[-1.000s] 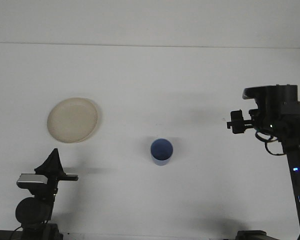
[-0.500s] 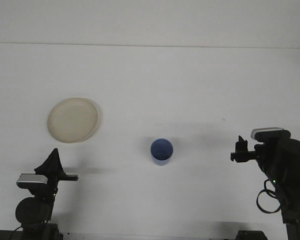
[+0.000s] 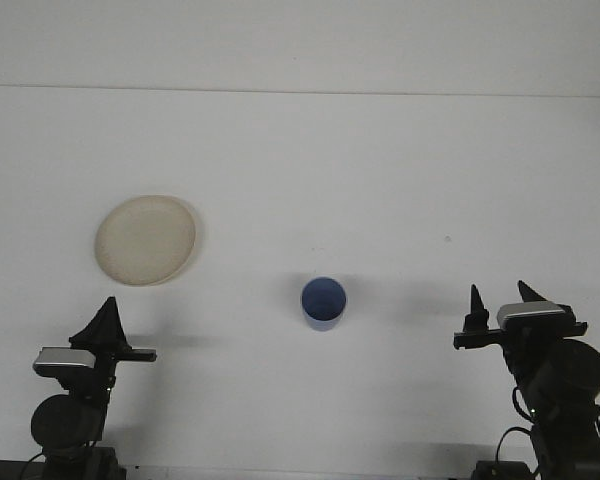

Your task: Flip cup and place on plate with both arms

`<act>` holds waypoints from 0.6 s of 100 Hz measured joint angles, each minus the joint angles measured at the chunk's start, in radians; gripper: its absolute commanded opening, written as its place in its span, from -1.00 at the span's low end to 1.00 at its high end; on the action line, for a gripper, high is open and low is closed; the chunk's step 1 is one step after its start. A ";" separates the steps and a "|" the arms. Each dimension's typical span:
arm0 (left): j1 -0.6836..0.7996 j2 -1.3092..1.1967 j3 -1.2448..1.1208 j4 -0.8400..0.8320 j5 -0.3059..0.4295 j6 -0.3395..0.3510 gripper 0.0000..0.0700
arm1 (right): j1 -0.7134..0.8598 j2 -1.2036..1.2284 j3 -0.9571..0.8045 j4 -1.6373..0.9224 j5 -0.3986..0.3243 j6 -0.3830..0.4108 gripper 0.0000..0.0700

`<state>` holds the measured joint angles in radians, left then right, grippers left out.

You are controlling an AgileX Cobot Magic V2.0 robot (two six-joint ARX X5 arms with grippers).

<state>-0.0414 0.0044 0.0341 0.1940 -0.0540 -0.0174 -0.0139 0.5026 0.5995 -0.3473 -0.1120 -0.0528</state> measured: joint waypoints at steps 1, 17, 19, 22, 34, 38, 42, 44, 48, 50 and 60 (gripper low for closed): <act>0.000 0.000 0.000 0.000 0.000 0.000 -0.96 | 0.000 -0.002 0.000 0.000 0.000 0.000 0.40; 0.000 0.000 0.000 0.000 0.000 0.000 -0.96 | 0.000 -0.015 0.000 0.001 0.007 0.000 0.40; 0.000 0.000 0.000 0.000 0.000 0.000 -0.96 | 0.000 -0.016 0.000 0.001 0.007 0.000 0.40; 0.000 0.000 0.000 0.000 0.000 0.000 -0.96 | 0.000 -0.016 0.000 0.001 0.007 0.000 0.40; 0.000 0.000 0.000 0.000 0.000 0.000 -0.96 | 0.000 -0.015 0.000 0.000 0.007 0.000 0.40; 0.000 0.000 0.000 0.000 0.000 0.000 -0.96 | 0.000 -0.015 0.000 0.000 0.007 0.000 0.40; 0.000 0.000 0.000 0.000 0.000 0.000 -0.96 | 0.000 -0.015 0.000 0.001 0.007 0.000 0.40; 0.000 0.000 0.000 0.000 0.000 0.000 -0.96 | 0.000 -0.015 0.000 0.000 0.007 0.000 0.40; 0.000 0.000 0.000 0.000 0.000 0.000 -0.96 | 0.000 -0.015 0.000 0.000 0.007 0.000 0.40; 0.000 0.000 0.000 0.000 0.000 0.000 -0.96 | 0.000 -0.015 0.000 0.000 0.007 0.000 0.40; 0.000 0.000 0.000 0.000 0.000 0.000 -0.96 | 0.000 -0.015 0.000 0.000 0.007 0.000 0.40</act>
<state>-0.0414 0.0044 0.0341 0.1940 -0.0540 -0.0174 -0.0135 0.4877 0.5995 -0.3470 -0.1047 -0.0528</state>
